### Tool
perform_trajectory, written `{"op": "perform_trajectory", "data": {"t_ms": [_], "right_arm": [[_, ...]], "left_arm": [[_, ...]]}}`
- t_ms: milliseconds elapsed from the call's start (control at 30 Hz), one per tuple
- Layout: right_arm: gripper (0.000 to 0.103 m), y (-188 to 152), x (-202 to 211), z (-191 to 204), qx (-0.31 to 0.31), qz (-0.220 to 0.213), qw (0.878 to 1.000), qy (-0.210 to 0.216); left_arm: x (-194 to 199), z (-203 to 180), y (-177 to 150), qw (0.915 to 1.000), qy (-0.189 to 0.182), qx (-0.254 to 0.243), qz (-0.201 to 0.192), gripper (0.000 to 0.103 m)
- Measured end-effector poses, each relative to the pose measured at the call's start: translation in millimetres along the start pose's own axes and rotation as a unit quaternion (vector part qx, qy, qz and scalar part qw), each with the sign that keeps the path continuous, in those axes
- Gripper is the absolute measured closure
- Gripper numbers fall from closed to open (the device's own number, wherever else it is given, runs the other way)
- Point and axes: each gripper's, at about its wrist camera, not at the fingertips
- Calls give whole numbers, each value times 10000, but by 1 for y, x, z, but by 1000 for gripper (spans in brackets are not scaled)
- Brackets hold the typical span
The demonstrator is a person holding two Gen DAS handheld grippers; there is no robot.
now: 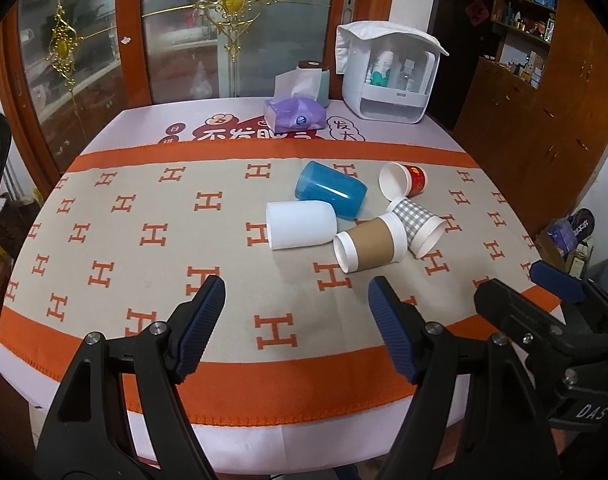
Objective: Flip cup upside down
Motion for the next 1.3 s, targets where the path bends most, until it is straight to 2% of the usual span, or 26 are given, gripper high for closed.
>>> {"op": "perform_trajectory", "data": {"t_ms": [200,367,433,700,800,867,900,967,1100,1300], "right_arm": [[0,7,-6,0,-28,7,10000,27],[0,18,-14,-5,-109,61,9999,89],[0,24,-18,-8,-165,79,9998,118],[0,56,-42,-28,-440,207,9986,214],[3,66,-54,-35,-555,264,9979,222],[11,74,-66,-41,-679,354,9966,299],[18,76,-72,-44,-727,408,9960,330],[22,81,-87,-51,-871,562,9938,397],[24,79,-119,-65,-1073,788,9904,371],[24,59,-161,-89,-1326,1121,9842,349]], "left_arm": [[1,1,11,9999,-30,-85,-86,31],[-6,3,25,9994,-236,-220,106,31],[-10,3,34,9984,-376,-371,226,31],[-25,-7,66,9920,-326,-1212,132,31],[-42,-16,80,9844,-436,-1690,213,31],[-52,-22,85,9793,-559,-1926,260,30],[-59,-27,87,9751,-621,-2105,310,29],[-76,-39,90,9627,-665,-2595,367,29],[-112,-57,92,9429,-621,-3238,465,28],[-171,-72,93,9180,-729,-3808,836,29]]}}
Point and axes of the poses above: each gripper's, at about its wrist camera, not at the fingertips, and x roughly against the way its jaws point, z to its left, y to its top, and after that the axes turned 9 degrees about y, right-handed
